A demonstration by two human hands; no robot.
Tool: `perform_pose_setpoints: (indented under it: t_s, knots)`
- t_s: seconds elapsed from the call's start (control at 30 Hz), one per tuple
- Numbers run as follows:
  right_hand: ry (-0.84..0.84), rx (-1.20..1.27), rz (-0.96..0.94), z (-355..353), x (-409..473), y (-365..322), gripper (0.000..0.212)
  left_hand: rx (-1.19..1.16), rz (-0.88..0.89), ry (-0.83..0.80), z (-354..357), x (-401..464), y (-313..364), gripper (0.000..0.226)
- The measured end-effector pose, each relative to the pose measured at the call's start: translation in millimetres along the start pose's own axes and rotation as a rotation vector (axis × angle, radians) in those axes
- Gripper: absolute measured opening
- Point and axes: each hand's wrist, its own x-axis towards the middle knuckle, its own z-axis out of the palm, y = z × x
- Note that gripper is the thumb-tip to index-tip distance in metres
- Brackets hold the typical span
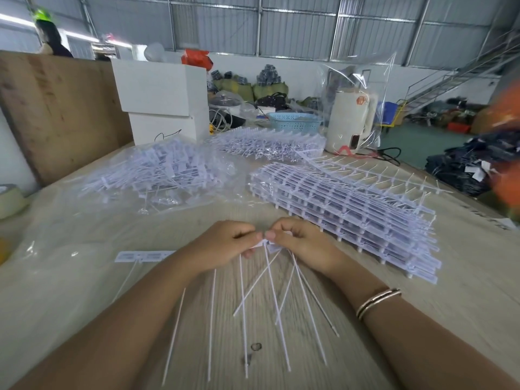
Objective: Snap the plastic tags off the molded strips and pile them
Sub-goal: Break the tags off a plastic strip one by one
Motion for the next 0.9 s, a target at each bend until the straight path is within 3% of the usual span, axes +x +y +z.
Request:
perform_pose_setpoints:
  t_s: [0.1, 0.43, 0.73, 0.9]
  knots:
    - [0.023, 0.035, -0.036, 1, 0, 0, 0.014, -0.077, 0.019, -0.011, -3, 1, 0, 0.034]
    - [0.245, 0.192, -0.162, 11, 2, -2, 0.015, -0.335, 0.045, 0.008, -6, 0, 0, 0.034]
    - [0.231, 0.507, -0.11, 12, -1, -9, 0.014, -0.398, 0.08, 0.019, -2, 2, 2, 0.033]
    - [0.241, 0.54, -0.113, 13, 4, -7, 0.025, -0.393, 0.109, 0.129, 4, 5, 5, 0.034]
